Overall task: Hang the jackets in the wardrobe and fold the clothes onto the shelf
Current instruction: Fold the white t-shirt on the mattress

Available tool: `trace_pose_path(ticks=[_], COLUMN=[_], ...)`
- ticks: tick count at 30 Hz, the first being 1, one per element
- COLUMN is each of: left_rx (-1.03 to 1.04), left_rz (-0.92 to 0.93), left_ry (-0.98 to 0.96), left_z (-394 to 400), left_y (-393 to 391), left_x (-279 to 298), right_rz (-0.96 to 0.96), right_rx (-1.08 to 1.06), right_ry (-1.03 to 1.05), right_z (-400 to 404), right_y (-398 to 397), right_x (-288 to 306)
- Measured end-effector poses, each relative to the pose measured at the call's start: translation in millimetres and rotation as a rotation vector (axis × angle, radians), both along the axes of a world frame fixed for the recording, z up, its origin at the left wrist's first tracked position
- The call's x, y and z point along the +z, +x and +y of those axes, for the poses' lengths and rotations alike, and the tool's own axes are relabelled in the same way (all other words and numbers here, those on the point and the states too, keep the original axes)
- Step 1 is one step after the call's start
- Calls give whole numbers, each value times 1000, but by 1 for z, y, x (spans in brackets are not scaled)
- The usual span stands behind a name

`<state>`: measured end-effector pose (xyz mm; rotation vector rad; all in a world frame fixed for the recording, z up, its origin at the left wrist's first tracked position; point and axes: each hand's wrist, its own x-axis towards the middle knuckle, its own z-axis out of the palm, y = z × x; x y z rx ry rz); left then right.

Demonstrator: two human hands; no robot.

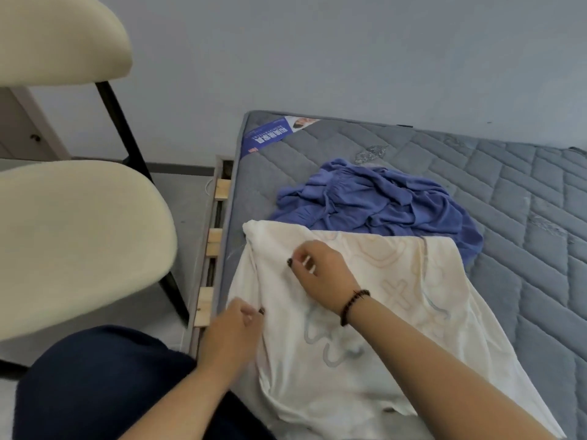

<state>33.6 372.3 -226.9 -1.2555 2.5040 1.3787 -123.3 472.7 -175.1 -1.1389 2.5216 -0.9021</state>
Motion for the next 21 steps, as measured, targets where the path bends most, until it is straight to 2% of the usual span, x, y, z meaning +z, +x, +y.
trace_pose_path(ticks=[2,5,8,11,13,17,21], left_rx=[-72,-167,-176,36,107,142,253], left_rz=[-55,-131,-79,23,7,8,3], left_ry=[55,141,132,22,-4,120,122], left_z=[-4,-10,-19,-36,-42,-59,-66], left_y=[-2,-7,-12,-19,-22,-13,-5], left_x=[1,7,16,20,21,8,-5], right_rz=[-18,97,179,196,214,334,463], right_rx=[-7,-33,-76,-108,-58,104,205], right_ry=[115,495,711,789,874,937,923], right_z=[-57,-119,-152,-169,-175,-197,-212], right_y=[-13,-25,-32,-39,-44,-56,-56], right_x=[0,-6,-13,-11,-4,16,13])
